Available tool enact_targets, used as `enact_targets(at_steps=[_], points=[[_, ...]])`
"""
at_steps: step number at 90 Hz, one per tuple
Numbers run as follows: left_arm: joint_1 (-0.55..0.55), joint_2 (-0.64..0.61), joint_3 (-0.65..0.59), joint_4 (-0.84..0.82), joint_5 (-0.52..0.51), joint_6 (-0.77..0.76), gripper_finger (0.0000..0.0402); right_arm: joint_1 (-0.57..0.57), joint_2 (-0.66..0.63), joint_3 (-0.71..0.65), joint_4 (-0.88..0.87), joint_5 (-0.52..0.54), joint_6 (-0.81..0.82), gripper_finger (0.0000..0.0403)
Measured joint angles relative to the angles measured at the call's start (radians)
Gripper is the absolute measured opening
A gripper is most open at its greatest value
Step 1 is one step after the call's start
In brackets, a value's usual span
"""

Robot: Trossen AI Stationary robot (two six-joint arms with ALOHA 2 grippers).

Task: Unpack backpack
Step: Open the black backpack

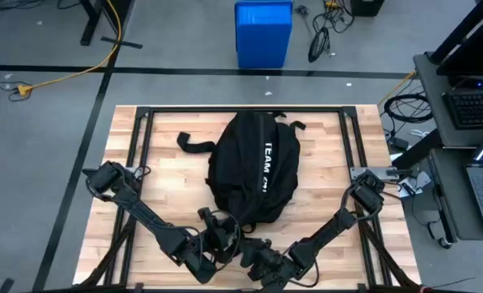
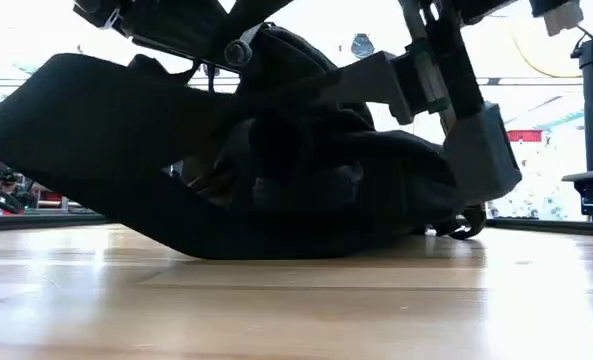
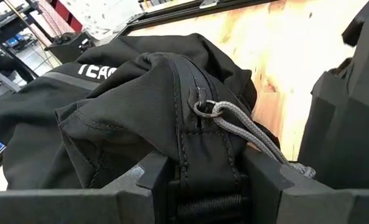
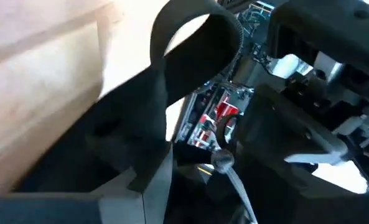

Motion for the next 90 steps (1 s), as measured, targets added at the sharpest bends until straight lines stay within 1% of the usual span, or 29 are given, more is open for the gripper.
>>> enact_targets(at_steps=[14,41,57,81,90], points=[[0.0,0.0,0.0,0.0,0.0,0.0,0.0128,0.001,0.0,0.0,0.052,0.029,-0.029,0.0166],[0.0,0.0,0.0,0.004,0.001,0.001,0.0129,-0.02,0.0,0.0,0.066,0.029,-0.05,0.0162],[0.001,0.0,0.0,0.004,0.011,0.003,0.0129,-0.034,0.0,0.0,0.066,0.024,-0.05,0.014],[0.001,-0.001,0.0,0.007,0.012,0.003,0.0129,-0.041,0.0,0.0,0.065,0.011,-0.047,0.0084],[0.001,-0.001,0.0,0.012,0.012,0.003,0.0129,-0.047,0.0,0.0,0.065,-0.044,-0.022,0.0073]])
